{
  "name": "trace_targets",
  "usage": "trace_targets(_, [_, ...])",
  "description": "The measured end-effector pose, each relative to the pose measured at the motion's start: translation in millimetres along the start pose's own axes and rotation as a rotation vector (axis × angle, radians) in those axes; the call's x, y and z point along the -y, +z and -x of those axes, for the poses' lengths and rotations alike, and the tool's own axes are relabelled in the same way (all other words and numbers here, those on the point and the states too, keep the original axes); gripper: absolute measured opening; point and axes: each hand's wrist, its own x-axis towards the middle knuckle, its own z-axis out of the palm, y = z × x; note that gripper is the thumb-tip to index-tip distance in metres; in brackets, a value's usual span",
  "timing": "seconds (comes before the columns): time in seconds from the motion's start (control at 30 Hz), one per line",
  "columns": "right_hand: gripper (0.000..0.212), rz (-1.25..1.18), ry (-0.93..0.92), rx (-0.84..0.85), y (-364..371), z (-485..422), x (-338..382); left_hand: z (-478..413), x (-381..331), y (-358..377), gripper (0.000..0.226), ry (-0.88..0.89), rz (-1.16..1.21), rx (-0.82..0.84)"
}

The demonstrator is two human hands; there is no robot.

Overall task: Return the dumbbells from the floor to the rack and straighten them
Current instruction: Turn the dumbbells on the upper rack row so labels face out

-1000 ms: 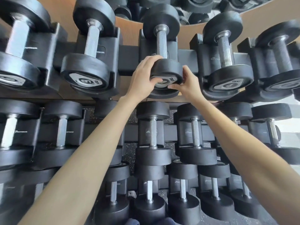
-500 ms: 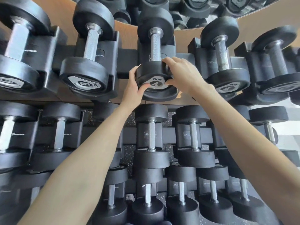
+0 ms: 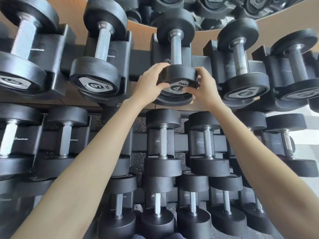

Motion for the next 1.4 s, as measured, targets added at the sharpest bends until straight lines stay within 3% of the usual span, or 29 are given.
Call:
trace_targets(0.13, [0.052,0.152,-0.042,0.005,0.3,-4.3,4.0,2.6,3.6,2.3,0.052,-0.023,0.002,0.018])
trace_targets(0.43, [0.068,0.61,-0.173,0.051,-6.0,-17.2,40.5,16.9,31.2,22.5,0.056,-0.247,0.335,-0.077])
trace_targets(0.7, [0.073,0.495,-0.143,-0.018,-5.8,-3.8,28.7,9.5,28.2,16.5,0.055,-0.169,0.257,0.013])
trace_targets(0.87, [0.087,0.436,-0.194,0.022,-0.9,18.3,24.6,14.3,15.1,5.5,0.055,-0.152,-0.036,0.061])
trace_targets(1.13, [0.064,0.686,-0.298,-0.134,4.9,84.0,18.4,83.5,-11.7,-29.8,0.054,0.081,-0.58,0.031])
trace_targets(1.4, [0.064,0.621,-0.382,-0.019,27.4,144.1,24.0,181.2,-19.2,-47.3,0.059,-0.071,-0.768,0.016])
